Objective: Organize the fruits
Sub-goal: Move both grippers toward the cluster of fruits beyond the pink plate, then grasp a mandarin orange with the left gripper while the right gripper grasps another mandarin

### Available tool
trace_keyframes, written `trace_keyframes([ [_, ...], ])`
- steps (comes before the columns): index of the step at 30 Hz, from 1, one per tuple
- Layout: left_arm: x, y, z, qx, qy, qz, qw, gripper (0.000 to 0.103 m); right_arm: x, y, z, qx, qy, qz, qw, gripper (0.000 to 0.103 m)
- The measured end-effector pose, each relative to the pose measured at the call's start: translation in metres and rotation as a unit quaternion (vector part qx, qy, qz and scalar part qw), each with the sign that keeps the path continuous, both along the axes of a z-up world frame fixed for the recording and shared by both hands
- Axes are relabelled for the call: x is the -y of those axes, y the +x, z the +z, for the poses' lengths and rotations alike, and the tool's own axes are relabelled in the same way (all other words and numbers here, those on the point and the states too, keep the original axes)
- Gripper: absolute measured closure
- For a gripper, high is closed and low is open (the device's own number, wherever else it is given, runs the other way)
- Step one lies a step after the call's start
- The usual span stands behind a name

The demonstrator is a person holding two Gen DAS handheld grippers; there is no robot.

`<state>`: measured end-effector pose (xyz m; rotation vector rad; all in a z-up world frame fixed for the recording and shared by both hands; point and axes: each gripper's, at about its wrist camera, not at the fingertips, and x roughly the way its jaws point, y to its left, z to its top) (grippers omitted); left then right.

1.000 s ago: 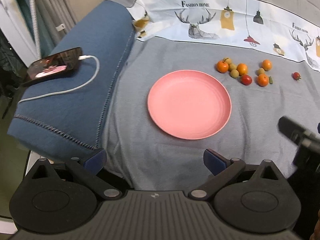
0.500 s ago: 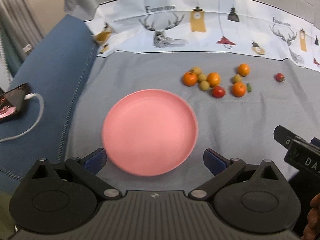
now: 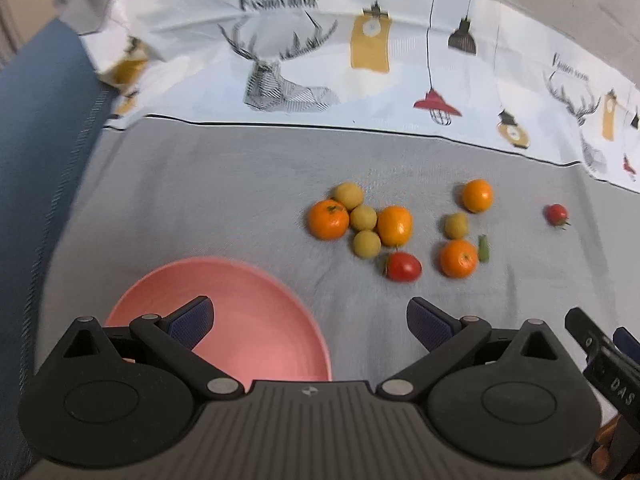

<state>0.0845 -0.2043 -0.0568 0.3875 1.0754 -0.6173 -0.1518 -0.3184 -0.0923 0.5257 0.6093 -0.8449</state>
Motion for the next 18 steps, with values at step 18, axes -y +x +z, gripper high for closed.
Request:
trace_keyframes([
  [18,0.064,0.085,-0.077,-0.043,0.030,0.017,0.9985,0.007,0.009,0.116,-0.075,-0.060,-0.056,0.151,0.985,0.019],
])
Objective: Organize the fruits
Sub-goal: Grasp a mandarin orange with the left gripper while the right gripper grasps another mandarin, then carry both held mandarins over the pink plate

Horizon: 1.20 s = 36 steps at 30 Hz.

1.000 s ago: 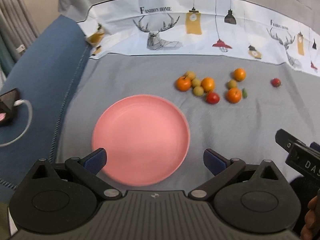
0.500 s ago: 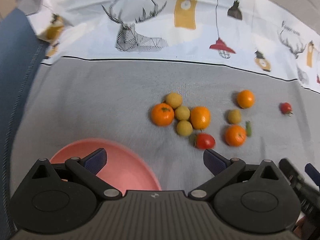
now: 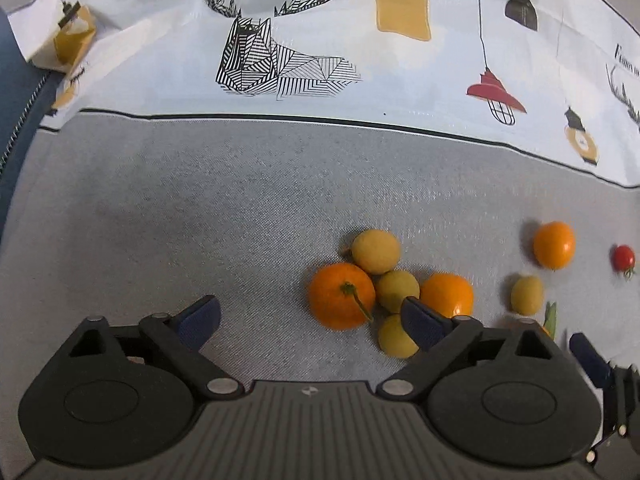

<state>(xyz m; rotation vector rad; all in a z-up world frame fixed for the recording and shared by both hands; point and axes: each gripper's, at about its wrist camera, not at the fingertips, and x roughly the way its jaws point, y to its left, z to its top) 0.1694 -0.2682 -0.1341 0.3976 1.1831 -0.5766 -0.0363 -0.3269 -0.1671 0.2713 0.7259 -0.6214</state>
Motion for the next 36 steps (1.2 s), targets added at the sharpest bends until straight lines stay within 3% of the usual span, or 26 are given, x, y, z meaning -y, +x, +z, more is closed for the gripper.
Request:
trace_keyframes([
  [4,0.000,0.003,-0.001,-0.017,-0.022,0.003,0.9996,0.020,-0.002,0.003,-0.005,-0.003,-0.008,0.005,1.000,0.023],
  [5,0.000,0.004,0.000,-0.027,-0.036,0.002,0.9990,0.035,-0.003,0.004,-0.006,-0.003,-0.006,0.009,1.000,0.031],
  [6,0.000,0.005,0.001,-0.039,-0.050,-0.001,0.9980,0.059,-0.004,0.003,-0.006,0.007,-0.004,0.015,1.000,0.038],
  [7,0.000,0.004,0.004,-0.044,-0.053,0.000,0.9976,0.065,-0.005,0.003,-0.005,0.010,-0.005,0.022,1.000,0.064],
  [14,-0.011,-0.011,0.015,-0.050,-0.063,-0.001,0.9968,0.066,-0.002,-0.022,0.008,0.014,0.004,-0.021,1.000,0.063],
  [23,-0.058,-0.056,0.084,-0.017,-0.114,-0.008,0.9932,0.066,-0.017,-0.068,0.049,0.039,-0.008,-0.038,0.998,0.063],
  [30,-0.135,-0.107,0.125,0.009,-0.120,0.005,0.9927,0.066,-0.075,-0.093,0.091,0.053,-0.004,0.013,0.999,0.063],
  [36,-0.212,-0.140,0.137,0.020,-0.106,0.034,0.9936,0.066,-0.135,-0.110,0.117,0.061,0.048,0.056,0.995,0.063],
])
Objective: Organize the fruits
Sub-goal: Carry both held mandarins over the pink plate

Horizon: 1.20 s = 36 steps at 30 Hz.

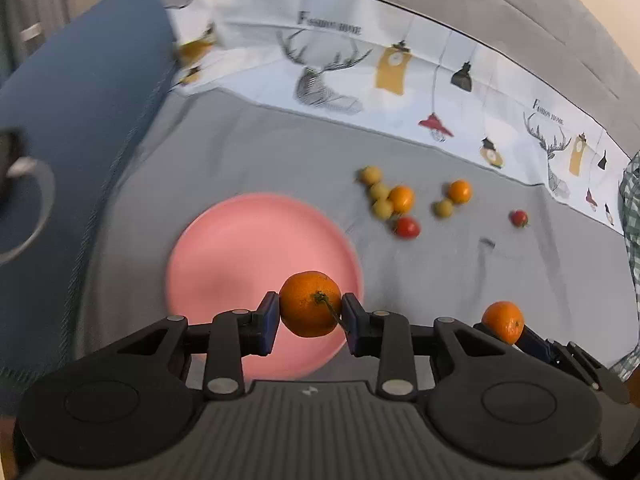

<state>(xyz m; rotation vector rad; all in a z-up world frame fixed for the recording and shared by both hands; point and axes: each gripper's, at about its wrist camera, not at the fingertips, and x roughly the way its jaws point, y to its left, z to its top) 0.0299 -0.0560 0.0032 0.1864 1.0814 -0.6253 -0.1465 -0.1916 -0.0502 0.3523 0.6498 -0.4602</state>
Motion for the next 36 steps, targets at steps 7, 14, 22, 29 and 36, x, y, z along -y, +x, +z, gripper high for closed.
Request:
trace_keyframes([
  [7,-0.074,-0.031,0.009,0.009,0.001,0.038,0.9992,0.066,-0.057,-0.017,0.020,0.004,0.024,0.037,0.999,0.063],
  [14,-0.116,-0.053,0.024,0.021,-0.018,0.056,0.9981,0.066,-0.082,-0.028,0.041,0.012,-0.002,0.049,0.999,0.063],
  [22,-0.128,-0.062,0.029,0.024,-0.030,0.062,0.9973,0.066,-0.098,-0.034,0.051,0.016,-0.020,0.060,0.998,0.063],
  [29,-0.122,-0.055,0.027,0.023,-0.026,0.062,0.9975,0.066,-0.096,-0.028,0.047,0.010,-0.018,0.063,0.998,0.063],
  [36,-0.107,-0.045,0.022,0.020,-0.024,0.054,0.9980,0.066,-0.090,-0.016,0.039,-0.002,-0.014,0.062,0.998,0.063],
])
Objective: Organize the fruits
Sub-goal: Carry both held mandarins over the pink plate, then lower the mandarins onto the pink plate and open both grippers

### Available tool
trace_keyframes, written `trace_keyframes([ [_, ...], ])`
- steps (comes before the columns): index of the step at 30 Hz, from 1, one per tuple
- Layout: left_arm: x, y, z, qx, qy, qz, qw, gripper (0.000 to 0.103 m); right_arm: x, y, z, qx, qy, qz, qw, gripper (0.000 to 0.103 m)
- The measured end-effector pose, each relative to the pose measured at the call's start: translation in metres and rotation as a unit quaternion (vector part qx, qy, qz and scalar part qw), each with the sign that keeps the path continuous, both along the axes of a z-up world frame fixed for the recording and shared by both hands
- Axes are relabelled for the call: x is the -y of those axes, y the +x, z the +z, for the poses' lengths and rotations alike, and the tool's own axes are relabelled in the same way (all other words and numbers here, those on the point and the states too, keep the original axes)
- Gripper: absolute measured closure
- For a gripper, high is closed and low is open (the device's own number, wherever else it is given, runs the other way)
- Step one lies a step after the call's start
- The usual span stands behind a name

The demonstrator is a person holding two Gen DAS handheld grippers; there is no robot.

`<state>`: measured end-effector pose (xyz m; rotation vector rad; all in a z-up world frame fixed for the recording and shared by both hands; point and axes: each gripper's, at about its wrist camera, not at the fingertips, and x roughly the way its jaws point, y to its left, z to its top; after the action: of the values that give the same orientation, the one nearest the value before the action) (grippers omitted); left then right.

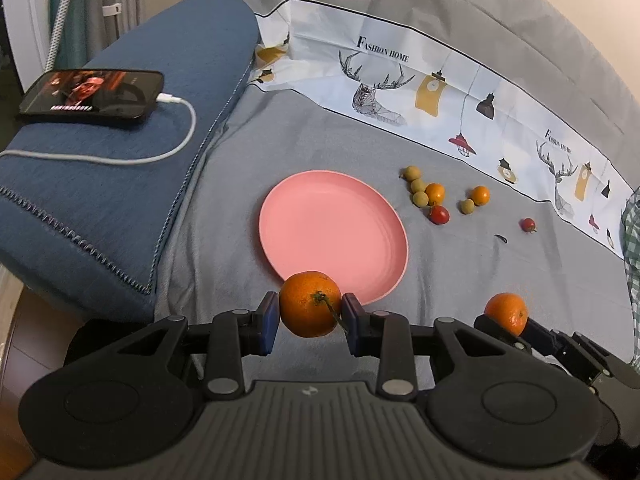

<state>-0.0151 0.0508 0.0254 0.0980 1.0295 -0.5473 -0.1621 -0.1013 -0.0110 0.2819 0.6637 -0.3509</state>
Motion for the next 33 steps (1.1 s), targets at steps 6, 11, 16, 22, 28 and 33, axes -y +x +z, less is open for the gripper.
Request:
trace_keyframes([
  [6,0.012,0.011,-0.003,0.000,-0.001,-0.004,1.0000,0.066,0.004,0.010,-0.006,-0.008,0.003,0.001,1.000,0.063],
  [11,0.020,0.020,-0.006,-0.001,-0.003,-0.003,1.0000,0.066,0.007,0.020,-0.010,-0.013,0.005,0.000,1.000,0.063],
  [16,0.028,0.031,-0.011,0.000,-0.002,0.000,1.0000,0.066,0.010,0.030,-0.014,-0.014,0.005,0.000,1.000,0.063],
  [22,0.041,0.048,-0.020,-0.007,-0.003,-0.001,1.0000,0.066,0.014,0.049,-0.024,-0.020,-0.002,0.008,1.000,0.063],
  [28,0.059,0.065,-0.036,-0.009,0.006,-0.003,0.9999,0.066,0.017,0.071,-0.038,-0.033,0.000,0.016,0.999,0.063],
  [33,0.072,0.078,-0.053,-0.016,0.017,0.000,0.9997,0.066,0.021,0.088,-0.050,-0.041,-0.001,0.023,0.999,0.063],
])
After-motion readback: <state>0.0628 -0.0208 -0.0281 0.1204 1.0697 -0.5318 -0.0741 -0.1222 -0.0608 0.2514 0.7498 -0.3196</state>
